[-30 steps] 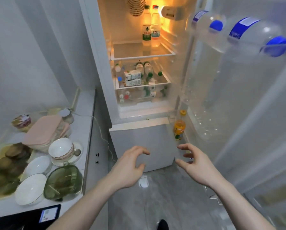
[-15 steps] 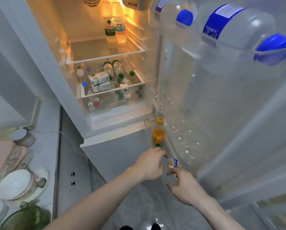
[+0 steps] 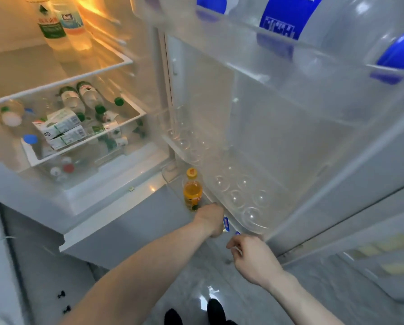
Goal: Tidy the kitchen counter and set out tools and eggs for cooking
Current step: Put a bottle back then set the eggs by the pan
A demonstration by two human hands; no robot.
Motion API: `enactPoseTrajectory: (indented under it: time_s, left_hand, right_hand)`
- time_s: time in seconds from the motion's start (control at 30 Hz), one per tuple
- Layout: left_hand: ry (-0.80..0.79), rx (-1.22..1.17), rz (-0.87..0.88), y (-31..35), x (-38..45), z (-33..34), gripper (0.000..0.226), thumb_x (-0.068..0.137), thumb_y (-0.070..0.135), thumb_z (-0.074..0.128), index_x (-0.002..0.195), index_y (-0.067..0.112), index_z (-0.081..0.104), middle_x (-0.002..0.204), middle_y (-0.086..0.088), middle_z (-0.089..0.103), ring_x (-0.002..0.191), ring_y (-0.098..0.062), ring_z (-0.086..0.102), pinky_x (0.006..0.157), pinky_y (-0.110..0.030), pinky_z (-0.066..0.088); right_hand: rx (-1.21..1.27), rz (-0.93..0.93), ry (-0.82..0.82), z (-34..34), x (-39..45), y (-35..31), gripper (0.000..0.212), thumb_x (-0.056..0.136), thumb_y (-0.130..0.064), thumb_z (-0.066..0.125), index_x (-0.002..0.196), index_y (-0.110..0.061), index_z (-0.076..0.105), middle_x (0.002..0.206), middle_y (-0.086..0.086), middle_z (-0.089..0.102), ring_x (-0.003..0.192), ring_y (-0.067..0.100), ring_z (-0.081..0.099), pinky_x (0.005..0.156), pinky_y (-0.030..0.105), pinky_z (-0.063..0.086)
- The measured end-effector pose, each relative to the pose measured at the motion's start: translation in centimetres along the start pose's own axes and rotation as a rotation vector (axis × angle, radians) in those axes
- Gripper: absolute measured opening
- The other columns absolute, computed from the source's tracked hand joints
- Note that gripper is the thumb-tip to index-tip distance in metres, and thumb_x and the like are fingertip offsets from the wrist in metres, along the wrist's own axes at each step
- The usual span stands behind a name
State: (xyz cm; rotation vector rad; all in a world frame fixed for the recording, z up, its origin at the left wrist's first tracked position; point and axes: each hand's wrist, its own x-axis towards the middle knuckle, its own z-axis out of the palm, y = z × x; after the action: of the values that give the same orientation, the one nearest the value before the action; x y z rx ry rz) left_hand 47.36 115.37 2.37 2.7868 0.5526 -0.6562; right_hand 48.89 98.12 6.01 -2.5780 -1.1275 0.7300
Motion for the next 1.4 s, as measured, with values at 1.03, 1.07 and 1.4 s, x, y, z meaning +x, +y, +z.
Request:
enactPoseTrajectory:
  time_s: [1.03, 1.07, 1.4]
  left_hand:
    - [0.438, -1.137, -0.247, -8.1, -14.8, 1.3, 0.012, 0.087, 0.013, 0.067, 0.086, 0.018, 0.056, 0.072, -0.001, 0.074, 0.063, -0.008, 0.070, 0.056, -0.021, 0.045]
    - [0.437, -1.148, -0.247, -8.1, -15.2, 1.3, 0.012, 0.087, 0.012, 0.067, 0.086, 0.017, 0.056, 0.072, -0.001, 0.074, 0.063, -0.006, 0.070, 0.055, -0.019, 0.044]
    - [0.503, -1.194, -0.318, -8.6, -17.2, 2.7, 0.013, 0.086, 0.014, 0.068, 0.086, 0.019, 0.056, 0.072, 0.006, 0.075, 0.070, -0.010, 0.073, 0.063, -0.029, 0.049]
  right_hand:
    - [-0.516, 0.109, -0.170, 2.1, 7.5, -2.0, 0.038, 0.091, -0.001, 0.055, 0.128, -0.008, 0.057, 0.129, 0.014, 0.060, 0.121, 0.033, 0.063, 0.095, 0.037, 0.052]
    - [-0.507, 0.107, -0.172, 2.0, 7.4, -1.9, 0.038, 0.091, -0.001, 0.055, 0.128, -0.008, 0.057, 0.129, 0.014, 0.060, 0.120, 0.033, 0.063, 0.095, 0.038, 0.052]
    - [-0.055, 0.085, 0.030, 0.1, 5.1, -1.7, 0.038, 0.082, -0.008, 0.055, 0.111, -0.028, 0.070, 0.105, -0.006, 0.070, 0.092, 0.013, 0.066, 0.081, 0.023, 0.050]
